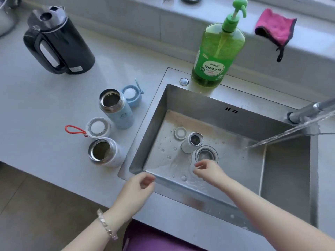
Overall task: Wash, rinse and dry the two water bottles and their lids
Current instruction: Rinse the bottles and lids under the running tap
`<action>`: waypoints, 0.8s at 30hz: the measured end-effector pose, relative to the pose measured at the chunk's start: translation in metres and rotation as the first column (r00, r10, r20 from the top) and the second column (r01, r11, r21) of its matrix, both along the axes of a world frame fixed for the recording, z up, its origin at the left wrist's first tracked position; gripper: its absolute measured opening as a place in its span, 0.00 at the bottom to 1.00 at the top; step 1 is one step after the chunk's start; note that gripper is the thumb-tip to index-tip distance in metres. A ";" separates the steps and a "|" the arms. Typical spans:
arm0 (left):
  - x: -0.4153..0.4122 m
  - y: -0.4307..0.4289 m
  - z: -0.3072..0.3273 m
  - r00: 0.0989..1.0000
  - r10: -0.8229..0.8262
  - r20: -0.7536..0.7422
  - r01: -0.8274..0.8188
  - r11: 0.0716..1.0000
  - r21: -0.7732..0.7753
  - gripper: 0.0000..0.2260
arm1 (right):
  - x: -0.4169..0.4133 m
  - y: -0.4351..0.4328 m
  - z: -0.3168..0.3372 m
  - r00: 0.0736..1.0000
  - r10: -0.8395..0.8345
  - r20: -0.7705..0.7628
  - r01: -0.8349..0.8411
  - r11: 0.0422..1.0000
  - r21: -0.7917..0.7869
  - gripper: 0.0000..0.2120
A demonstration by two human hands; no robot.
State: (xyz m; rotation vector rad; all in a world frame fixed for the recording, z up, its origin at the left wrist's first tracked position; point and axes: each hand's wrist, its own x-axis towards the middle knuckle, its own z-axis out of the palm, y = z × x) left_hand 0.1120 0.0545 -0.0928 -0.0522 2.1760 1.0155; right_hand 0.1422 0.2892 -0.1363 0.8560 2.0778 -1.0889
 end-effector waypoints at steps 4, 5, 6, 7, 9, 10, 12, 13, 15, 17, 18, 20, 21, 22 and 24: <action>-0.030 0.041 -0.007 0.979 -0.192 -0.071 0.188 0.981 -0.054 0.05 | -0.024 0.012 -0.029 0.975 -0.171 -0.144 0.189 0.974 0.123 0.30; -0.038 0.049 -0.011 0.970 -0.233 -0.076 0.228 0.971 -0.073 0.06 | -0.031 0.014 -0.037 0.963 -0.200 -0.184 0.226 0.965 0.136 0.33; -0.044 0.055 -0.015 0.959 -0.271 -0.081 0.264 0.960 -0.091 0.07 | -0.038 0.016 -0.044 0.952 -0.226 -0.204 0.256 0.957 0.134 0.37; -0.049 0.060 -0.018 0.949 -0.303 -0.087 0.293 0.950 -0.106 0.08 | -0.045 0.018 -0.053 0.943 -0.251 -0.219 0.282 0.952 0.122 0.41; -0.058 0.065 -0.024 0.934 -0.342 -0.106 0.327 0.935 -0.137 0.08 | -0.056 0.022 -0.070 0.932 -0.278 -0.235 0.309 0.945 0.108 0.46; -0.062 0.066 -0.027 0.928 -0.354 -0.119 0.335 0.930 -0.150 0.08 | -0.060 0.023 -0.077 0.930 -0.273 -0.247 0.309 0.944 0.117 0.45; -0.066 0.067 -0.031 0.920 -0.365 -0.145 0.341 0.925 -0.168 0.08 | -0.062 0.022 -0.088 0.918 -0.264 -0.296 0.318 0.936 0.151 0.35; -0.067 0.067 -0.032 0.917 -0.369 -0.152 0.343 0.924 -0.171 0.08 | -0.060 0.020 -0.089 0.911 -0.264 -0.318 0.326 0.932 0.160 0.30; -0.069 0.070 -0.033 0.901 -0.393 -0.184 0.368 0.917 -0.156 0.09 | -0.053 0.017 -0.088 0.901 -0.268 -0.341 0.333 0.932 0.147 0.25; -0.070 0.078 -0.032 0.850 -0.451 -0.271 0.437 0.892 -0.114 0.10 | -0.042 0.015 -0.077 0.889 -0.274 -0.367 0.332 0.938 0.104 0.25; -0.070 0.086 -0.030 0.816 -0.472 -0.334 0.475 0.876 -0.077 0.10 | -0.036 0.016 -0.068 0.880 -0.286 -0.379 0.339 0.937 0.080 0.24; -0.068 0.109 -0.022 0.768 -0.490 -0.414 0.533 0.846 -0.013 0.09 | -0.024 0.020 -0.049 0.862 -0.307 -0.402 0.349 0.936 0.033 0.22; -0.064 0.124 -0.019 0.762 -0.496 -0.417 0.551 0.834 0.016 0.09 | -0.018 0.025 -0.035 0.861 -0.302 -0.409 0.339 0.940 0.021 0.21; -0.061 0.138 -0.016 0.765 -0.506 -0.398 0.566 0.824 0.041 0.10 | -0.013 0.029 -0.022 0.869 -0.279 -0.408 0.315 0.949 0.021 0.20; -0.052 0.167 -0.009 0.751 -0.552 -0.362 0.610 0.790 0.061 0.10 | -0.004 0.043 0.007 0.876 -0.227 -0.427 0.266 0.964 0.033 0.17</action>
